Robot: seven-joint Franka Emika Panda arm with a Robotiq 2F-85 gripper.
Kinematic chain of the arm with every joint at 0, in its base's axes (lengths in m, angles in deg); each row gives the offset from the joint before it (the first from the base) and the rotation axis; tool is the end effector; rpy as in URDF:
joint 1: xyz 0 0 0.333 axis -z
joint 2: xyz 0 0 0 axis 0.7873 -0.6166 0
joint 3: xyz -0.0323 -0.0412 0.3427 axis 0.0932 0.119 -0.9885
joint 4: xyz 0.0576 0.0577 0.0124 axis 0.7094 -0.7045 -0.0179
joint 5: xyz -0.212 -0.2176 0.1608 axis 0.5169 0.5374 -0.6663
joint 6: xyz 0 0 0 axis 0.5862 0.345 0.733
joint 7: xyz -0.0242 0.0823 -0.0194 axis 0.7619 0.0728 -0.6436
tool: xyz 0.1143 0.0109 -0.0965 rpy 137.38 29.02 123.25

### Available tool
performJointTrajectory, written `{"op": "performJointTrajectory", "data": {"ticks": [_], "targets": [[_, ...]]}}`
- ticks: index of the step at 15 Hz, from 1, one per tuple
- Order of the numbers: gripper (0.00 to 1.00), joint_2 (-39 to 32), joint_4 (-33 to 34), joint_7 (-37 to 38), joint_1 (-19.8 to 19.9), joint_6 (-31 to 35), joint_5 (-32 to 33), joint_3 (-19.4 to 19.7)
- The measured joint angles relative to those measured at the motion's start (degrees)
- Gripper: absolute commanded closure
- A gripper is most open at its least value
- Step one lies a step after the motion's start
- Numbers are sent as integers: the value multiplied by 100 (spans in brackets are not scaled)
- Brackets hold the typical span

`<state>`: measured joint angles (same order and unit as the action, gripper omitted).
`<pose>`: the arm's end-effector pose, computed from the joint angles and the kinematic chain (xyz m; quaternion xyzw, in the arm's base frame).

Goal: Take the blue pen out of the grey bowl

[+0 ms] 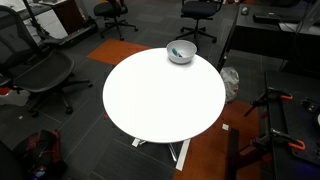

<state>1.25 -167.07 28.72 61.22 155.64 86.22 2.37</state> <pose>0.4361 -0.1556 0.4696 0.9796 -0.1880 0.0622 0.0334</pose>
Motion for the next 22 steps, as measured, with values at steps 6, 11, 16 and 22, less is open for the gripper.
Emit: {"op": "performJointTrajectory", "data": {"ticks": [6,11,16,22], "targets": [[0,-1156,671,0,1,385,-556,26],[0,-1950,1180,0,20,445,-784,43],[0,-2693,1637,0,48,549,-833,44],[0,-3404,1997,1,129,1077,-969,45]]}}
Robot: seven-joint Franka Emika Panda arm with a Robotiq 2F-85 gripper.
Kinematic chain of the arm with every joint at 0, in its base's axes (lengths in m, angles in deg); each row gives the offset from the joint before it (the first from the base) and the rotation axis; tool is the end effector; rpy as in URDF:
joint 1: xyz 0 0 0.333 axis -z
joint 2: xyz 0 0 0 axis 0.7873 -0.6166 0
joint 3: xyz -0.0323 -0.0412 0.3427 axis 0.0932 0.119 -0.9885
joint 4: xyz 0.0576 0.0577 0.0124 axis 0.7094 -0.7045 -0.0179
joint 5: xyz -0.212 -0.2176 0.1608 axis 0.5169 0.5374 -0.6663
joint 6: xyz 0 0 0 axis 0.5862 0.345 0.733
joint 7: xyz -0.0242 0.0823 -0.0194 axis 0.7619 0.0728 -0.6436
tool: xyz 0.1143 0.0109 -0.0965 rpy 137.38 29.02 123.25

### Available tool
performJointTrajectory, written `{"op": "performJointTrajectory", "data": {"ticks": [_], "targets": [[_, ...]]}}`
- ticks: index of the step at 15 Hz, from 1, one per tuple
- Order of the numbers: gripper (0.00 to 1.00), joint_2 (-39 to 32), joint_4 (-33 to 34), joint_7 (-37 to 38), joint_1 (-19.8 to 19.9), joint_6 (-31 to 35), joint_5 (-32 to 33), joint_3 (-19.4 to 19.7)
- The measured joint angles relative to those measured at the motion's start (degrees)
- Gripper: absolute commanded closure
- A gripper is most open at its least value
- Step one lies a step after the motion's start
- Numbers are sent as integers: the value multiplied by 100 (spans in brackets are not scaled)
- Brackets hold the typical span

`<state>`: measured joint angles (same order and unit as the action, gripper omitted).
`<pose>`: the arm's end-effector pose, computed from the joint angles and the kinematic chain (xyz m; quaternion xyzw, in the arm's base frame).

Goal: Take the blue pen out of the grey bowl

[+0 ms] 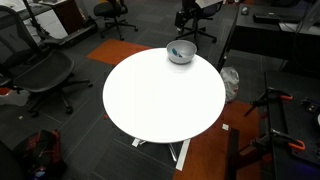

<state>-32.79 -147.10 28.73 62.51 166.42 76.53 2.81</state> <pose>0.5858 -0.2039 0.3161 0.9688 -0.2442 0.0399 0.0118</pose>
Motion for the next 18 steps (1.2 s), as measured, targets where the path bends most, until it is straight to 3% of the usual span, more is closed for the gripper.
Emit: {"op": "performJointTrajectory", "data": {"ticks": [18], "targets": [[0,-1801,1293,197,309,66,-463,-6]]}}
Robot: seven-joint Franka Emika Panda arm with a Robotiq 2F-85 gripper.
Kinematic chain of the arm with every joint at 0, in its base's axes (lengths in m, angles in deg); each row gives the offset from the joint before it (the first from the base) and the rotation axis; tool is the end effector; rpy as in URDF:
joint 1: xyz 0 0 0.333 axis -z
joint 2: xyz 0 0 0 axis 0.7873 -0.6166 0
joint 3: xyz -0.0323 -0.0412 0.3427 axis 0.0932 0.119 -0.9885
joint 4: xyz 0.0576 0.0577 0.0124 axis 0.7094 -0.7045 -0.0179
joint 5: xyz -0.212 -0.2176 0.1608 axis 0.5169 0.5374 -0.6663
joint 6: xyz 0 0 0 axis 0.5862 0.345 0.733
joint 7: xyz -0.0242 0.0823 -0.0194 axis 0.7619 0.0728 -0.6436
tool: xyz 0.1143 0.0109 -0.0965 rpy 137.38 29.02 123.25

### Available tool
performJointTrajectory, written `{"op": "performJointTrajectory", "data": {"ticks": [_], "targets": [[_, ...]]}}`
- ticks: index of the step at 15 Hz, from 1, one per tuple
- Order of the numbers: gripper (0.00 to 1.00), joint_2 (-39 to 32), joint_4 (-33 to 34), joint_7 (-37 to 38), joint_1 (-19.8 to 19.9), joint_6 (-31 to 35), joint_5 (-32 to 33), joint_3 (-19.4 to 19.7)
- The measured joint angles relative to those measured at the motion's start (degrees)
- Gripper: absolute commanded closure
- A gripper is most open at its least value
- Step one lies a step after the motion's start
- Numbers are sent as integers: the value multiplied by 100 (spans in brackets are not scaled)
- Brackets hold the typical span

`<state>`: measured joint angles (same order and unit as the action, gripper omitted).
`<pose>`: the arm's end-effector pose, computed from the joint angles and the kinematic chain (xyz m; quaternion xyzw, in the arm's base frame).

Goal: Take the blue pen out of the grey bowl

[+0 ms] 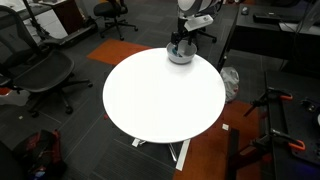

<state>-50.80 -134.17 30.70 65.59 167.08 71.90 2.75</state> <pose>0.6248 -0.2461 0.2036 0.9529 -0.3032 0.0054 0.0028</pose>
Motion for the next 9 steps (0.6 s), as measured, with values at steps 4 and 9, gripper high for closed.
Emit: {"op": "performJointTrajectory", "data": {"ticks": [4,9], "targets": [[0,-250,255,124,13,1,-3,-1],[12,-562,555,176,12,1,-3,-1]]}}
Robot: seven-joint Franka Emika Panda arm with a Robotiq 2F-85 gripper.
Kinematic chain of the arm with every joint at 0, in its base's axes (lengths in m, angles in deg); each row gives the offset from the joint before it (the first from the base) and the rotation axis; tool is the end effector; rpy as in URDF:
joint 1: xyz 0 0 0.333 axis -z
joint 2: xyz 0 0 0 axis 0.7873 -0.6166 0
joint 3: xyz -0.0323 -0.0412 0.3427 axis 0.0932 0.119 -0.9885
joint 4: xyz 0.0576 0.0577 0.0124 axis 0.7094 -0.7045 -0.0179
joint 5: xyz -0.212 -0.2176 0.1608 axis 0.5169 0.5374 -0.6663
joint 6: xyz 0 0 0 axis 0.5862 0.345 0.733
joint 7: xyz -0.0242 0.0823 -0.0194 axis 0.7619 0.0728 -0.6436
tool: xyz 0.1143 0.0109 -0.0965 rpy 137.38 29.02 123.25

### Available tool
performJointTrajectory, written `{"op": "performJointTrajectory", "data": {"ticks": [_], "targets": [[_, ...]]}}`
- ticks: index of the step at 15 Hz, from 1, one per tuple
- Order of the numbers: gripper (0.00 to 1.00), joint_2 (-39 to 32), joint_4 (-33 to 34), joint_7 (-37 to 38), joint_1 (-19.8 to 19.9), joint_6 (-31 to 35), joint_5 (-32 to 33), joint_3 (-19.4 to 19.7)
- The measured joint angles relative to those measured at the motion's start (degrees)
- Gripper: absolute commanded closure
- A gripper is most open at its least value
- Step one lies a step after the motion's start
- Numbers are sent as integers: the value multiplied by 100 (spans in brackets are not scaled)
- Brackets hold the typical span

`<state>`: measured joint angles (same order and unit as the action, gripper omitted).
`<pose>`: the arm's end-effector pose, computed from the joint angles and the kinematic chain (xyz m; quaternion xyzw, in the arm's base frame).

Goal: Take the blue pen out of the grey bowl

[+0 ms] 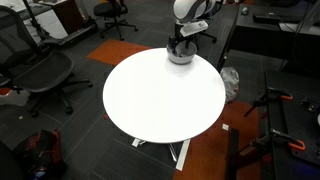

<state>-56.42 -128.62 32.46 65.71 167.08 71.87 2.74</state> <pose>0.6424 -0.2512 0.1739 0.9495 -0.3135 0.0046 0.0082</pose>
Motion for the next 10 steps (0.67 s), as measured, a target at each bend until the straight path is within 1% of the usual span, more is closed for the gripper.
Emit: {"op": "performJointTrajectory", "data": {"ticks": [1,2,5,7,10], "targets": [[26,-56,51,41,0,0,0,0],[32,-112,107,65,0,0,0,0],[58,-237,222,73,-1,0,0,0],[71,-298,284,77,-1,0,0,0],[95,-344,340,82,0,0,0,2]]}}
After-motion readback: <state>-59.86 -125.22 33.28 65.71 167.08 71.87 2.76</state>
